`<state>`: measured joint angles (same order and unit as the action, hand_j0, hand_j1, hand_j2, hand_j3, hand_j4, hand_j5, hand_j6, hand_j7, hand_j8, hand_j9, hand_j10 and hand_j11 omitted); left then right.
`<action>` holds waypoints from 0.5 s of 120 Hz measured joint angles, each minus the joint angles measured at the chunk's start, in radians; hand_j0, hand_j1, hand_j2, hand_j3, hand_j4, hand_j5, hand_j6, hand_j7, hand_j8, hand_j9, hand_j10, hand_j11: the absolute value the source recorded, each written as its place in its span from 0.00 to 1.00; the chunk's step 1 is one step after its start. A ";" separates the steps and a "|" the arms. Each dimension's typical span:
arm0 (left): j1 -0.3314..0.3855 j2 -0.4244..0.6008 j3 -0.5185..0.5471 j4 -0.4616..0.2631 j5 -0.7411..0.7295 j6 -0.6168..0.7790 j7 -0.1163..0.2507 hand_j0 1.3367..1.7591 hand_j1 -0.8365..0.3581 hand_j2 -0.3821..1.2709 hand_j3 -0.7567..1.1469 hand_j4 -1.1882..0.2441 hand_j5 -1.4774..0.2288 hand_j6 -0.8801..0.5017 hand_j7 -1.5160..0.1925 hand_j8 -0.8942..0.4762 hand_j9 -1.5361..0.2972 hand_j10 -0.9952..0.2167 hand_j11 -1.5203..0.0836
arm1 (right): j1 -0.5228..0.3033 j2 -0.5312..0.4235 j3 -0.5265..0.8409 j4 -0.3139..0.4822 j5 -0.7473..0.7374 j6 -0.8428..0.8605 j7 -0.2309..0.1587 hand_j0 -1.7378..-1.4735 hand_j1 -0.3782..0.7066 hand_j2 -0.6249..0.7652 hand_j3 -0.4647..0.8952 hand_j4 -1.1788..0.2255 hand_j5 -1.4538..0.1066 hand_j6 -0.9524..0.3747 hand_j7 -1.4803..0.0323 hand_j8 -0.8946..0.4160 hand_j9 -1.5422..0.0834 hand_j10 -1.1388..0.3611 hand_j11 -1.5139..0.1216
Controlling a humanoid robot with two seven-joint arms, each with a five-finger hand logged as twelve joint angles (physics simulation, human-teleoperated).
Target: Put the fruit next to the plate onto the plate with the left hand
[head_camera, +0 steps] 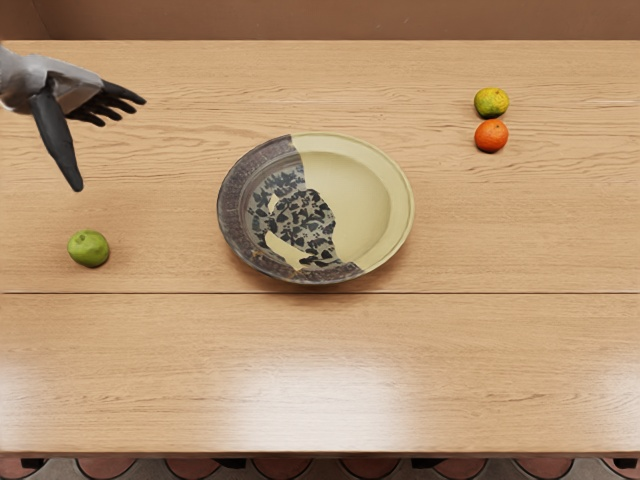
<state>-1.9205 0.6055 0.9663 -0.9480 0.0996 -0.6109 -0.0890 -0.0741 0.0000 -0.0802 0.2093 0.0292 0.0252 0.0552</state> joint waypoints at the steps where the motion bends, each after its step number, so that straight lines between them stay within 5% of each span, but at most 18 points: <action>1: 0.001 0.001 0.000 0.000 0.000 0.000 0.000 0.76 0.99 0.23 0.40 0.83 0.86 0.63 0.88 0.65 0.84 0.82 0.95 | 0.000 0.000 0.000 0.000 0.000 0.000 0.000 0.30 0.05 0.45 0.34 0.82 0.91 0.70 0.96 0.67 0.93 0.74 0.91; 42: -0.002 0.005 -0.004 0.005 0.023 0.000 0.001 0.76 0.99 0.23 0.40 0.83 0.86 0.63 0.88 0.65 0.84 0.82 0.95 | -0.001 0.000 0.002 -0.001 0.000 -0.001 0.000 0.30 0.05 0.45 0.34 0.82 0.91 0.70 0.96 0.67 0.93 0.74 0.91; 60: -0.106 -0.252 0.195 0.004 -0.026 0.000 -0.003 0.76 0.99 0.23 0.40 0.83 0.86 0.63 0.89 0.65 0.84 0.82 0.95 | -0.001 0.000 0.002 -0.001 0.000 -0.001 0.000 0.30 0.05 0.45 0.34 0.82 0.91 0.70 0.96 0.67 0.93 0.74 0.91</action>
<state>-2.0269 0.3536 1.1615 -0.9437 0.0738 -0.6109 -0.0920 -0.0750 0.0000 -0.0783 0.2086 0.0292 0.0246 0.0552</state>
